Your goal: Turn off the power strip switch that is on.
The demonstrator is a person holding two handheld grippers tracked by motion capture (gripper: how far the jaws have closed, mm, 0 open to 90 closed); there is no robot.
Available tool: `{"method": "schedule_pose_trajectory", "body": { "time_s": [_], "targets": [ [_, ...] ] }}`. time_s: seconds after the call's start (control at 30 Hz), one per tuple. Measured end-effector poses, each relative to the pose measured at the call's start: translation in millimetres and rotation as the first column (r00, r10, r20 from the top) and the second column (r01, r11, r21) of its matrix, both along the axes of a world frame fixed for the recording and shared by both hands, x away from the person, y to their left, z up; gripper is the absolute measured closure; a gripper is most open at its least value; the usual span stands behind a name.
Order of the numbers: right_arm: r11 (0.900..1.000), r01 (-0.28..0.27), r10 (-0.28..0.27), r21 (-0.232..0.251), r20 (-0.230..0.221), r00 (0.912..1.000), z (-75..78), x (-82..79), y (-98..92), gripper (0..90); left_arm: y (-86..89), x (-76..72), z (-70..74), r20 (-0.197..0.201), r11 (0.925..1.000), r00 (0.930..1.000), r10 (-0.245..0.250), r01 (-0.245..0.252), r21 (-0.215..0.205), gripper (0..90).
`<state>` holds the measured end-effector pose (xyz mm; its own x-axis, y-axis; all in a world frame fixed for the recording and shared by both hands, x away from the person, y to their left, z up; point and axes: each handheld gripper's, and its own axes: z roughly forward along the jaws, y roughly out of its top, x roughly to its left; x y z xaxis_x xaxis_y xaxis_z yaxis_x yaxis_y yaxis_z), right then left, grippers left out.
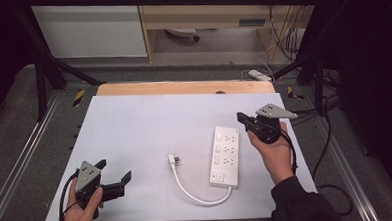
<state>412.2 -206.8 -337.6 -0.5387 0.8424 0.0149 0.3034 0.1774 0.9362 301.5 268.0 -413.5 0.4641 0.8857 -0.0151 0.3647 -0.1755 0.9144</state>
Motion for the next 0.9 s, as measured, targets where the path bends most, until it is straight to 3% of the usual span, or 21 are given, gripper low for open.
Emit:
{"method": "schedule_pose_trajectory", "body": {
  "time_s": [0.4,0.9],
  "targets": [
    [1.0,-0.02,0.02,-0.014,0.002,0.9998,1.0,14.2,16.5,90.0,-0.6,0.0,-0.3,-0.001,1.0,1.0,-0.006,0.006,-0.003,4.6],
    [0.999,-0.023,0.021,-0.047,-0.041,0.999,-10.7,29.9,26.1,90.0,-0.5,0.1,-0.1,0.0,1.0,1.0,-0.003,0.003,-0.001,4.6]
  ]
}}
